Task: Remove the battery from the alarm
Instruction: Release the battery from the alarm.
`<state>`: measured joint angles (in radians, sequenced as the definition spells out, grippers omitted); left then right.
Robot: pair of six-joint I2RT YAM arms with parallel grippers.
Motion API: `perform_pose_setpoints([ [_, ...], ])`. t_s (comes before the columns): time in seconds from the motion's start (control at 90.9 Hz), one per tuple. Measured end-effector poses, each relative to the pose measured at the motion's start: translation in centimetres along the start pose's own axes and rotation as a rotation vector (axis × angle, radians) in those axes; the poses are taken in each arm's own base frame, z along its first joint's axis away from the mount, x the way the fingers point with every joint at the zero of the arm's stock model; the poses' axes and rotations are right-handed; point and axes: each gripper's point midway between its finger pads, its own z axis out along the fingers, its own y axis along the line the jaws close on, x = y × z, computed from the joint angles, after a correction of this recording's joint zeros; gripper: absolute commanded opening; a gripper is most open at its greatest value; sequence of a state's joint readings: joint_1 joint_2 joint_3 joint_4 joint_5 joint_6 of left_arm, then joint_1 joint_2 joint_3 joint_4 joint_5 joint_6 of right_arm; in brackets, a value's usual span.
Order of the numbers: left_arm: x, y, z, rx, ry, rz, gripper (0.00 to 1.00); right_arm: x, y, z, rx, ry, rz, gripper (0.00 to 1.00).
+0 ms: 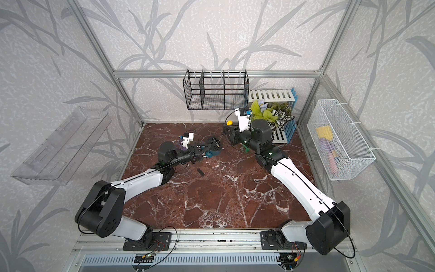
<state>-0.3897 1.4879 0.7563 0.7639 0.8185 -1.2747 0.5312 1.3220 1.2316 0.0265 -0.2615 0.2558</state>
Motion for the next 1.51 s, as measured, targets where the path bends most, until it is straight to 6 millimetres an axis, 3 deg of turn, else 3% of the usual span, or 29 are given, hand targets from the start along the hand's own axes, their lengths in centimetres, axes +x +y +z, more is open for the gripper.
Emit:
perform_pose_setpoints([
  [0.143,0.3,-0.4,-0.1,0.011,0.018,0.013,0.07,0.0,2.9,0.1,-0.003,-0.006,-0.167,0.0],
  [0.319,0.4,-0.4,-0.1,0.011,0.021,0.009,0.06,0.1,2.8,0.8,0.045,0.013,-0.191,0.0],
  [0.429,0.3,-0.2,-0.2,0.007,0.016,-0.001,0.06,0.1,1.3,0.6,0.066,0.004,-0.097,0.0],
  [0.605,0.0,0.4,-0.4,-0.007,-0.001,-0.024,0.06,1.2,-2.8,-0.5,0.086,-0.017,0.169,0.0],
  [1.056,0.1,0.6,-0.6,-0.01,0.006,-0.015,0.06,2.8,-7.3,-0.2,0.053,0.005,0.566,0.0],
  [1.188,0.1,0.9,-0.7,-0.018,0.004,-0.018,0.06,2.3,-5.8,0.1,0.051,0.0,0.473,0.0],
  [1.397,-0.4,0.6,-0.9,-0.003,-0.008,-0.007,0.06,1.1,-0.5,0.6,0.092,-0.007,0.135,0.0],
  [1.507,-0.6,0.5,-0.9,0.009,-0.013,-0.008,0.06,0.9,0.0,0.6,0.119,-0.016,0.068,0.0],
])
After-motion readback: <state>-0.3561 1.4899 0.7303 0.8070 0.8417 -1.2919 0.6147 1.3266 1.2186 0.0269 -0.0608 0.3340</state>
